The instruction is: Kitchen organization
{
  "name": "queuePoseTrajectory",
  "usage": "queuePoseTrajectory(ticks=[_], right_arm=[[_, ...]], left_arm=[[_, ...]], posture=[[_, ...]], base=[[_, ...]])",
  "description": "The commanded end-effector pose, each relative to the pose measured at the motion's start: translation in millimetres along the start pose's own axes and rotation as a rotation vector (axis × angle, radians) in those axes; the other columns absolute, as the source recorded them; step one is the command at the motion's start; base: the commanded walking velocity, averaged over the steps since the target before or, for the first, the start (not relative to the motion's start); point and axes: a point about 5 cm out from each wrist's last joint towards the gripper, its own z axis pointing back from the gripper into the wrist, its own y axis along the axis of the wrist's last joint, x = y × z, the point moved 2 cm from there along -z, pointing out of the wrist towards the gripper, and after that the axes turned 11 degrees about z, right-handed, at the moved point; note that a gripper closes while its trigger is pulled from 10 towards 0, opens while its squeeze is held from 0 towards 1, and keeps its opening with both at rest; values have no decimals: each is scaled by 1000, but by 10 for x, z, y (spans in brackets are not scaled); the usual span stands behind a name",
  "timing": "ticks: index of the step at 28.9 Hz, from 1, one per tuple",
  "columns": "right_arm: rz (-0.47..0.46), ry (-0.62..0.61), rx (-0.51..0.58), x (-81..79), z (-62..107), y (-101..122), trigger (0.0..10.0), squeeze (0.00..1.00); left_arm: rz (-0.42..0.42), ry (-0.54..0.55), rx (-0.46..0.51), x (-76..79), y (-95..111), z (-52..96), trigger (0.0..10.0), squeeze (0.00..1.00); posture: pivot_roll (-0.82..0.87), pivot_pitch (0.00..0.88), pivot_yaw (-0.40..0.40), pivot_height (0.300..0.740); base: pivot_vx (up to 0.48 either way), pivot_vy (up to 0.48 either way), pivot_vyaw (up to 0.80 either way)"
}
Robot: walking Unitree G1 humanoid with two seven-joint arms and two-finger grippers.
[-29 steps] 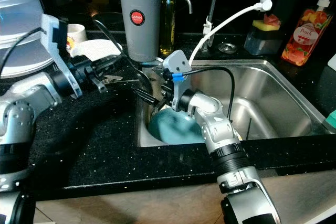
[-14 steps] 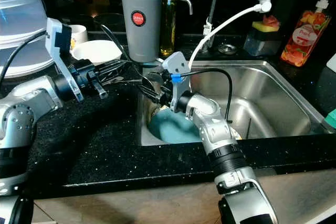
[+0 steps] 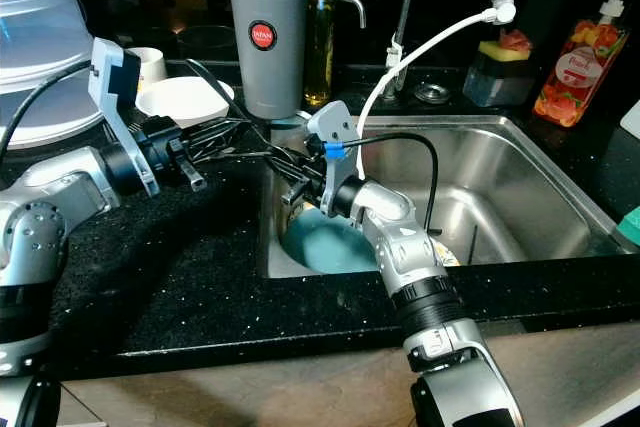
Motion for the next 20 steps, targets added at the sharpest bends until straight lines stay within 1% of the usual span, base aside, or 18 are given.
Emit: queuePoseTrajectory(ticks=[1,2,4,7,8,9,11,12,13,14,15,16,17,18,19,20], right_arm=[[-30,-67,-17,118,73,-47,0,0],[-33,-73,-21,125,77,-54,0,0],[-41,-105,-33,173,97,-83,0,0],[-50,-127,-39,209,110,-99,0,0],[-60,-143,-40,235,120,-107,0,0],[-87,-183,-40,297,144,-123,0,0],[-97,-200,-41,325,157,-131,0,0],[-106,-220,-47,356,172,-148,0,0],[-113,-237,-58,383,189,-172,0,0],[-107,-257,-116,415,223,-262,0,0],[-107,-257,-116,415,223,-262,0,0],[-92,-267,-187,432,260,-369,0,0],[-65,-264,-275,429,305,-498,0,0],[-21,-250,-370,407,362,-640,4941,0],[6,-236,-438,383,405,-746,10000,0],[6,-236,-438,383,405,-746,10000,0]], left_arm=[[-36,29,-28,-24,-26,9,0,322],[-43,63,-20,-65,-17,5,9843,1000],[-46,120,3,-139,6,9,10000,1000],[-46,133,9,-158,15,10,10000,1000],[-47,143,9,-168,15,12,10000,1000],[-69,167,15,-189,22,20,10000,1000],[-68,187,23,-212,29,25,10000,1000],[-69,206,32,-235,40,34,10000,914],[-76,223,40,-256,52,44,10000,0],[-75,269,39,-315,54,67,10000,0],[-75,269,39,-315,54,67,10000,0],[-97,322,22,-381,39,92,10000,0],[-144,390,-28,-467,-10,125,10000,0],[-205,445,-108,-538,-103,163,10000,0],[-245,475,-172,-578,-184,190,10000,0],[-245,475,-172,-578,-184,190,10000,0]], posture=[[88,52,-57,740],[88,52,-57,740],[88,52,-57,740],[89,56,-58,740],[89,56,-58,740],[89,56,-58,740],[89,56,-58,740],[89,56,-58,740],[89,56,-58,740],[89,56,-58,740],[89,56,-58,740],[89,56,-58,740],[89,56,-58,740],[88,51,-62,740],[88,51,-62,740],[88,51,-62,740]], base=[[0,0,0],[0,0,0],[0,0,0],[0,0,0],[0,0,0],[0,0,0],[0,0,0],[0,0,0],[0,0,0],[0,0,0],[0,0,0],[0,0,0],[0,0,0],[0,0,0],[0,0,0],[0,0,0]])
